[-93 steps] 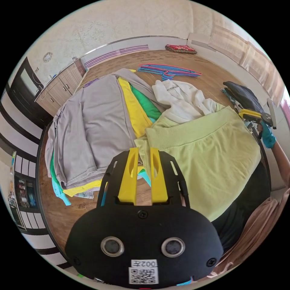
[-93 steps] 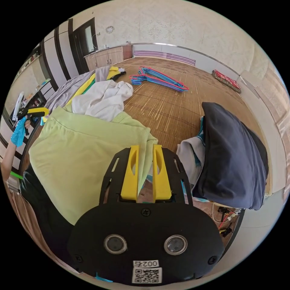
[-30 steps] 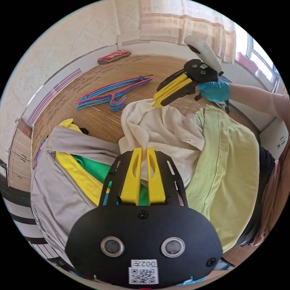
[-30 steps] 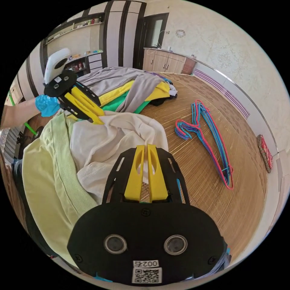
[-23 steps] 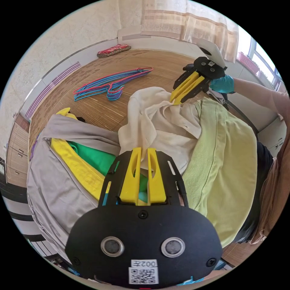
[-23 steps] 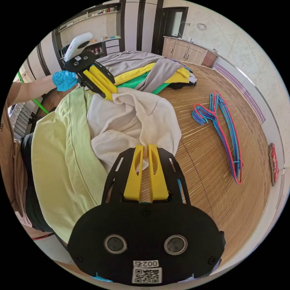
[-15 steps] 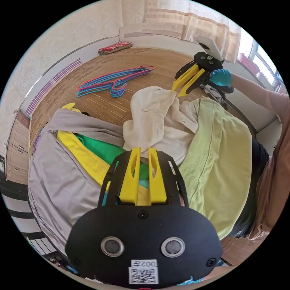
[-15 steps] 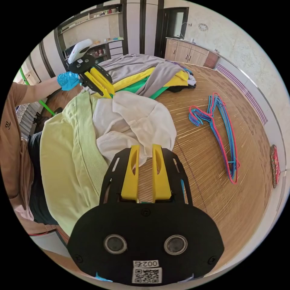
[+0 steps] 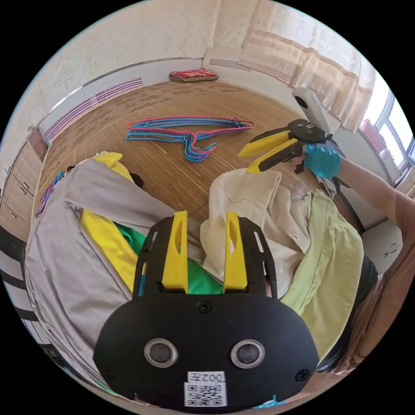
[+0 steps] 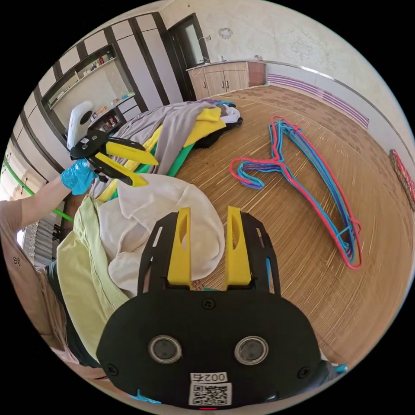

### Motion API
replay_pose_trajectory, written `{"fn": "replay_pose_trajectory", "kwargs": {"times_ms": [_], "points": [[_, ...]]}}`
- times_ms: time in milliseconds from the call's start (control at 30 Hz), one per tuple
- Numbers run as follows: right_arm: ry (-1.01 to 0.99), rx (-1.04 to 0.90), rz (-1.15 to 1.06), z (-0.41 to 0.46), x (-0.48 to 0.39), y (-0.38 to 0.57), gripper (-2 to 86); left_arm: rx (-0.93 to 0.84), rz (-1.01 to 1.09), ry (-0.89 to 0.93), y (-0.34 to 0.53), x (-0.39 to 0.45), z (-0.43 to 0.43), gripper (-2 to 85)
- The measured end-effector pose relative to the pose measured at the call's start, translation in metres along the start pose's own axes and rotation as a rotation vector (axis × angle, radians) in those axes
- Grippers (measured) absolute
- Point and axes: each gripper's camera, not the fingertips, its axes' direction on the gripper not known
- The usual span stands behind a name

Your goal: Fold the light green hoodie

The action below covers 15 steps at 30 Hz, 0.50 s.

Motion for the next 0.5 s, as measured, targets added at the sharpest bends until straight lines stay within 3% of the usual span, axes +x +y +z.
{"fn": "replay_pose_trajectory", "kwargs": {"times_ms": [167,300,500], "points": [[0.019,-0.111,-0.059,0.027,-0.013,0.008,10.7,-0.092,0.049,0.049,-0.003,0.003,0.022,5.4],[0.097,-0.071,-0.108,0.024,-0.032,0.03,7.4,-0.118,0.082,0.05,0.006,0.012,0.025,-0.2],[0.193,0.056,-0.153,-0.002,-0.073,0.075,1.3,-0.037,0.087,0.007,0.034,0.033,0.002,-1.1]]}}
